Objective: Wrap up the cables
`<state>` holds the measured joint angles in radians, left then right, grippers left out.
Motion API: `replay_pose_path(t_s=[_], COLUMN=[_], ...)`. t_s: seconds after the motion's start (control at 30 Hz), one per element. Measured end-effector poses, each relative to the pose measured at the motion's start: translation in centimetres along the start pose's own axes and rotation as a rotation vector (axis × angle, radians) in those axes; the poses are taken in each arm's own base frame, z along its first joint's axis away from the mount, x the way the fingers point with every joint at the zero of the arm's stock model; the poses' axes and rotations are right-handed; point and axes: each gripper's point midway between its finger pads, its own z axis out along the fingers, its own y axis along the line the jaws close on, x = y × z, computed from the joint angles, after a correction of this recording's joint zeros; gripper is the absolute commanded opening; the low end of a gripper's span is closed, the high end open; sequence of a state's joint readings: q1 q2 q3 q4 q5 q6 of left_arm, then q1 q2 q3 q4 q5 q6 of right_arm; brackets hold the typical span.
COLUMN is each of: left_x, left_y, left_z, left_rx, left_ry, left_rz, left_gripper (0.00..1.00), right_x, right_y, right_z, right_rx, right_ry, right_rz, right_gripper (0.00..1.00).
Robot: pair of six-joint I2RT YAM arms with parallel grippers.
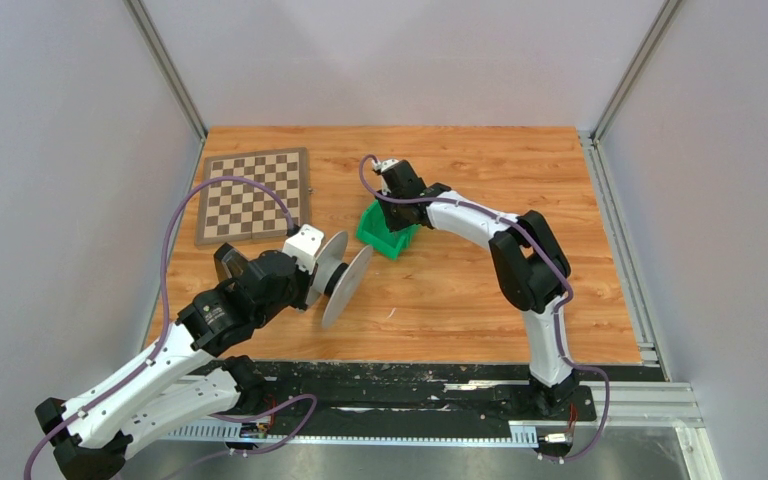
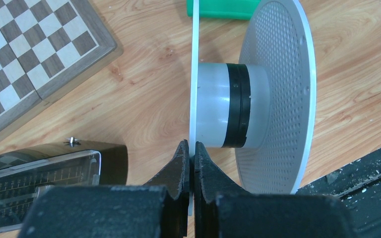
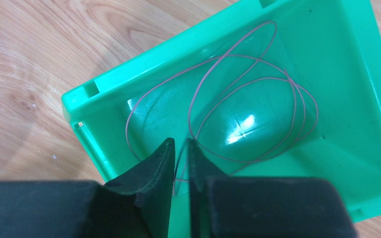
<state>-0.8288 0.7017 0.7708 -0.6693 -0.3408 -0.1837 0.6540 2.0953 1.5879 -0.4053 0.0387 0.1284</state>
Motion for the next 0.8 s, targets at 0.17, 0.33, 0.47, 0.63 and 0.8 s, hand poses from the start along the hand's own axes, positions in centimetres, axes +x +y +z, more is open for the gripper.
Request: replay_pose_path(t_s=[0.17,0.33,0.47,0.63,0.8], left_x=[0.0,0.0,0.1,0.4,0.3], left_y=[0.0,0.0,-0.2,-1.1,-2.0], left_z=[0.0,0.0,0.1,0.5,1.0], left_rx=[0.0,0.002,0.01,0.049,0.082], left_ry=[0.0,0.001,0.008,0.03,0.057], left_rz=[0.0,-0.001,-0.004,-0.013,-0.028], left_gripper=[0.0,0.0,0.0,0.0,0.0], right_x=[0.1,-0.6,-3.3,-8.8,-13.5], right_y=[-0.1,-0.7,-1.1,-1.7,-2.9], right_z=[0.0,-1.2,-4.8,-13.0,-23.3], right_rx=[0.008,0.044,0.072,0.104,0.151], right_ry=[0.006,-0.011,-0.086,-0.28,-0.51], right_rz=[0.004,0.005,0.01,0.026,0.038], right_gripper=[0.0,0.0,0.0,0.0,0.0])
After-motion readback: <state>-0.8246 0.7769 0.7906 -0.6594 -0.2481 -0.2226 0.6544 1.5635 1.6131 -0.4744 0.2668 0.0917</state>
